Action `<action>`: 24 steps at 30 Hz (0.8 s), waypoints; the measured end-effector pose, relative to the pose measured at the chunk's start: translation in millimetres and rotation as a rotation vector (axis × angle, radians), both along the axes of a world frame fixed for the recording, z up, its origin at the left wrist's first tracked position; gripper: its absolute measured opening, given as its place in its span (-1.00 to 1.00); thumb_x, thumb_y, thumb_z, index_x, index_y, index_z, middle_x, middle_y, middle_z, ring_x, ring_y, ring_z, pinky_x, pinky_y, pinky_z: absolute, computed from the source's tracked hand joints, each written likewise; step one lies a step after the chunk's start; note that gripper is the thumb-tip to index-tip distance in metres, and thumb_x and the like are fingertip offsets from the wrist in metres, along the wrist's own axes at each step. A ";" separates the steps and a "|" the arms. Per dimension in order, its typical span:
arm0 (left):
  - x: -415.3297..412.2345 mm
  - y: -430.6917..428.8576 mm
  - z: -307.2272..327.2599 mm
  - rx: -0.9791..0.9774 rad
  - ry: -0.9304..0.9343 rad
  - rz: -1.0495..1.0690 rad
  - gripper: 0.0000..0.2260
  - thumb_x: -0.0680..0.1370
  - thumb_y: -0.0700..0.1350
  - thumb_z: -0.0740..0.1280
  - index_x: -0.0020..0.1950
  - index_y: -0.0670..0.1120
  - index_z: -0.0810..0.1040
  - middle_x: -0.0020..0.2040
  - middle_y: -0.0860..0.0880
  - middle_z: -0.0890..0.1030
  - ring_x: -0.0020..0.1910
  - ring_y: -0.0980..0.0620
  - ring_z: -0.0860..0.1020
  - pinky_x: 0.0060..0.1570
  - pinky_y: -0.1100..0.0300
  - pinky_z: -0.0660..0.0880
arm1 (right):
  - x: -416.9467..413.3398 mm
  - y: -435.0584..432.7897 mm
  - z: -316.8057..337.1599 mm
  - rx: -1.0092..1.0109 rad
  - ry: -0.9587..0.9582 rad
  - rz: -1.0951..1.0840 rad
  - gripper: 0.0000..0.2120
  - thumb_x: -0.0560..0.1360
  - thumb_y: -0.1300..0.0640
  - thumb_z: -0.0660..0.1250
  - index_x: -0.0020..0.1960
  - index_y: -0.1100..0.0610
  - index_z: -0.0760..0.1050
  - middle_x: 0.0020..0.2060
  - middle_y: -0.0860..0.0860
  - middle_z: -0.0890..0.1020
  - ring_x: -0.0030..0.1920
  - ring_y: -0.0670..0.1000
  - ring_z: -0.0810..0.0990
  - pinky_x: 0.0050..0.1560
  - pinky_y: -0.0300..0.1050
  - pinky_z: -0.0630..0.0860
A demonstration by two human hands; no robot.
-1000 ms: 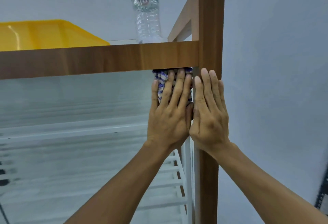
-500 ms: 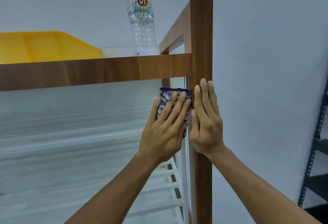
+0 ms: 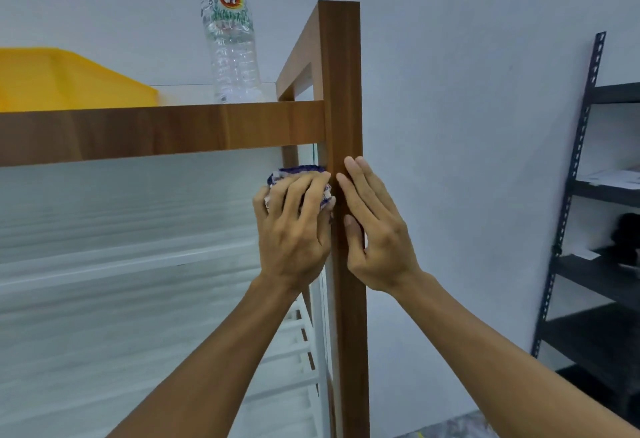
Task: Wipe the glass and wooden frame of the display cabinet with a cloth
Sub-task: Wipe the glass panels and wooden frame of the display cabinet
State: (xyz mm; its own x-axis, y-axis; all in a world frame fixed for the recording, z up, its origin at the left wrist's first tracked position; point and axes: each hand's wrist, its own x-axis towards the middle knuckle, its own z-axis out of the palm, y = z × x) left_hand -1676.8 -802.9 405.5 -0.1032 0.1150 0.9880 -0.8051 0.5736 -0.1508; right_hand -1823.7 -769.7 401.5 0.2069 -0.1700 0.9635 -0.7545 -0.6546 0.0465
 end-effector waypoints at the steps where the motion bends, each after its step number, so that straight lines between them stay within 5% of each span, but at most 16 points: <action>1: -7.8 5.6 1.6 -0.004 0.039 -0.050 -0.74 0.70 -0.07 0.24 0.36 -0.11 0.48 0.24 -0.17 0.65 0.28 -0.11 0.47 0.23 -0.08 0.41 | -7.1 0.6 -0.3 -0.018 -0.002 0.002 -0.51 0.57 0.34 0.24 0.49 0.35 0.36 0.52 0.23 0.36 0.59 0.18 0.24 0.49 0.25 0.35; 7: -44.7 12.4 7.0 -0.014 0.074 -0.121 -0.70 0.69 -0.12 0.28 0.41 -0.17 0.47 0.35 -0.22 0.59 0.39 -0.18 0.44 0.36 -0.09 0.42 | -40.9 -16.1 4.3 0.032 0.042 0.183 -0.51 0.63 0.27 0.13 0.53 0.37 0.23 0.54 0.24 0.30 0.59 0.17 0.24 0.50 0.16 0.37; 12: -66.2 6.6 -4.4 0.087 0.113 -0.044 -0.55 0.73 -0.02 0.15 0.55 -0.22 0.26 0.57 -0.27 0.26 0.60 -0.25 0.18 0.61 -0.03 0.09 | -48.8 -55.1 3.7 0.180 0.017 0.443 -0.48 0.66 0.17 0.12 0.59 0.25 0.15 0.58 0.14 0.26 0.61 0.04 0.20 0.48 0.17 0.39; 16: -71.4 11.6 -7.5 0.167 0.141 0.053 -0.47 0.73 0.00 0.11 0.60 -0.26 0.10 0.62 -0.32 0.11 0.65 -0.26 0.02 0.63 -0.07 -0.02 | -37.8 -75.2 -4.4 0.188 -0.015 0.681 -0.46 0.65 0.28 0.17 0.59 0.31 0.11 0.60 0.16 0.20 0.61 0.09 0.18 0.51 0.25 0.33; 24: -72.9 15.7 -22.9 0.238 0.083 0.224 -0.42 0.74 0.01 0.09 0.60 -0.34 0.00 0.65 -0.31 0.02 0.67 -0.27 -0.05 0.63 -0.12 -0.03 | -10.5 -107.8 -15.4 0.114 -0.135 1.001 -0.48 0.71 0.04 -0.02 0.59 0.27 0.08 0.60 0.23 0.17 0.62 0.22 0.13 0.55 0.38 0.17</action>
State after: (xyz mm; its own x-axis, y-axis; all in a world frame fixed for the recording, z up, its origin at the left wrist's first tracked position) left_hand -1749.7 -787.2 382.6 -0.0176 -0.1368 0.9904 -0.9191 0.3923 0.0378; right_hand -1834.2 -877.5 386.1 0.1953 -0.0707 0.9782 0.1481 -0.9838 -0.1007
